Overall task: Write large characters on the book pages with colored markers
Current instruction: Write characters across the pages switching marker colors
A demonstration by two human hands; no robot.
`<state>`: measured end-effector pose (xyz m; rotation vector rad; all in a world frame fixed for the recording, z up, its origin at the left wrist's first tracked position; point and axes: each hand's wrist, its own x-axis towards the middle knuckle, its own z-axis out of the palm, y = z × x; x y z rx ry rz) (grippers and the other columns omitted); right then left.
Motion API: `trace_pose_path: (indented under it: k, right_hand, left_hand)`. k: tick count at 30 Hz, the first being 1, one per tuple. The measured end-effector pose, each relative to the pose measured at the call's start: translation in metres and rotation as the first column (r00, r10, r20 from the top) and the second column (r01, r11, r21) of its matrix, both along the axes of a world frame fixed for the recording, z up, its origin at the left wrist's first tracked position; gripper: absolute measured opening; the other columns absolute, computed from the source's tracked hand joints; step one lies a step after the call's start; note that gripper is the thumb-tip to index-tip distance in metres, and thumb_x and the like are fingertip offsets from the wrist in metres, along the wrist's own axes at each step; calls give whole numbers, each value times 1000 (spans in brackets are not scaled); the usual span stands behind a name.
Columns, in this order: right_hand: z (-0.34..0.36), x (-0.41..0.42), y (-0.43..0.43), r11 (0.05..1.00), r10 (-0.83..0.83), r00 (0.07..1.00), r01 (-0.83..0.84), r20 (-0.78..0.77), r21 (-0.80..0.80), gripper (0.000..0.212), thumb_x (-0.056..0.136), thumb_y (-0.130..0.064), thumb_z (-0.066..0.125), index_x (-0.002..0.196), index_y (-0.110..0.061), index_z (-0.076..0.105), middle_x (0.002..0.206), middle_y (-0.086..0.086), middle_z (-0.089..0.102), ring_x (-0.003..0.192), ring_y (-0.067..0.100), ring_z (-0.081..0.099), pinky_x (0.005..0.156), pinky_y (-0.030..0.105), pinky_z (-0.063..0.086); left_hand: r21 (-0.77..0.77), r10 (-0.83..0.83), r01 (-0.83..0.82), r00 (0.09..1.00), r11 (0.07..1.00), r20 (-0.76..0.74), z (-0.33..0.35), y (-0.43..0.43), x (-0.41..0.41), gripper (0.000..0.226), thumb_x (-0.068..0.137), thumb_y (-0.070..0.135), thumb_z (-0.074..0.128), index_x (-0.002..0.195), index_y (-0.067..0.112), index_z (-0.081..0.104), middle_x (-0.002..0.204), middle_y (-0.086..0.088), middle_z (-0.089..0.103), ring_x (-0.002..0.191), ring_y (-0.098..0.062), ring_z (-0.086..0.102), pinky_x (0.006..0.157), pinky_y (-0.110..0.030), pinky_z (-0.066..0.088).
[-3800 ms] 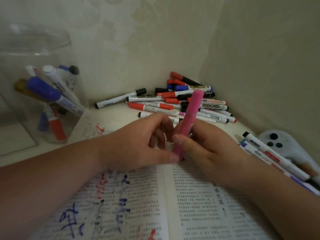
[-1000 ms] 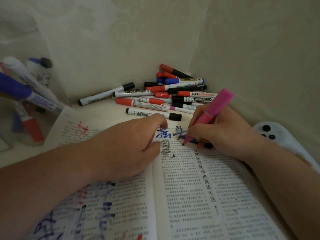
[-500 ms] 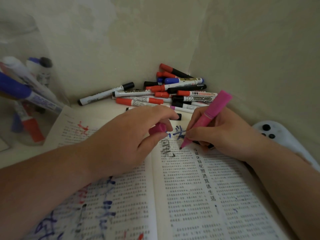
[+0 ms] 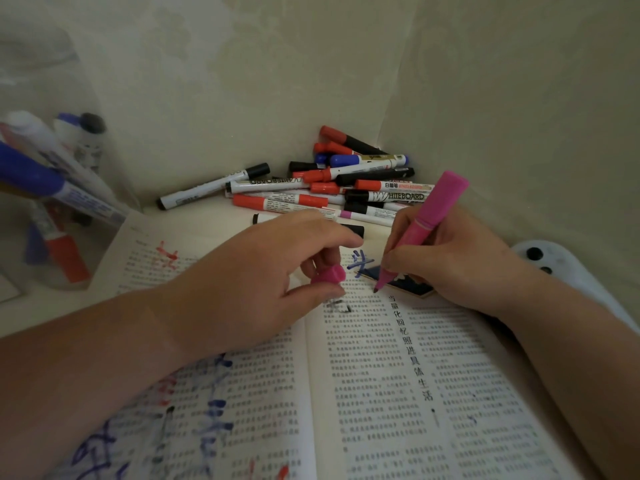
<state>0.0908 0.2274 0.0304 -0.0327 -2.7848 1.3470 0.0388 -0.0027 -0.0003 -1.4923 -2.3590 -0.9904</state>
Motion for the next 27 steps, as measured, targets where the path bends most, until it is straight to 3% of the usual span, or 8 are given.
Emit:
trace_pose_path:
  k: [4,10,12,15,17,21,25,27]
  right_hand:
    - [1,0,1,997,-34,999,36,-33,65,8,81,-7,72,74,-5,68,71,25,64,57,18,54,52,26,45]
    - [0,1,0,999,31,997,-28,-72,43,14,80,-4,74,68,-10,68,66,18,66,58,18,56,52,27,46]
    - [-2,2,-1,992,51,993,-62,-102,-109,15,78,-6,77,68,-10,68,57,11,61,52,17,51,48,27,41]
    - [-3,7,-5,880,127,968,-210,-217,-426,16,74,-22,80,71,-14,67,52,-2,55,45,11,41,45,22,34]
    - [-1,11,-9,824,182,936,-312,-300,-473,24,76,-24,82,75,-9,63,54,-7,57,44,5,45,46,17,37]
    - [-1,17,-20,857,226,930,-331,-289,-396,13,83,-5,68,79,3,59,56,-5,64,50,3,60,53,11,45]
    - [-3,18,-22,948,269,953,-288,-141,-135,17,84,-18,76,82,-5,65,69,14,67,63,28,66,59,46,55]
    - [-4,17,-23,955,279,956,-287,-95,-78,17,84,-21,80,84,-11,66,71,12,67,65,27,65,61,46,55]
  left_hand:
    - [8,0,-1,996,1000,84,0,1,2,44,91,24,71,133,30,57,104,19,66,98,-2,66,87,-21,53]
    - [72,-24,1,947,997,319,-1,2,7,49,91,19,73,126,45,51,104,19,67,100,-3,69,89,-17,54]
    - [68,-17,-8,934,998,356,2,2,8,55,87,22,77,127,46,49,102,19,68,100,-3,68,90,-14,51]
    - [5,19,-23,929,1000,369,7,3,10,69,80,33,81,134,49,40,100,25,69,99,-1,64,84,-13,45]
    - [-4,9,-8,915,1000,403,8,5,11,80,79,36,82,140,51,33,99,24,69,98,-5,64,82,-21,46]
    - [39,-38,22,889,999,457,9,6,15,87,76,28,85,139,55,32,97,19,71,92,-10,69,81,-27,53]
    - [31,-34,22,878,999,478,9,8,17,87,74,25,88,134,58,35,96,19,71,91,-6,69,81,-18,51]
    - [30,-21,7,868,1000,496,9,8,17,89,74,26,88,135,58,33,96,17,71,93,-7,68,85,-22,51]
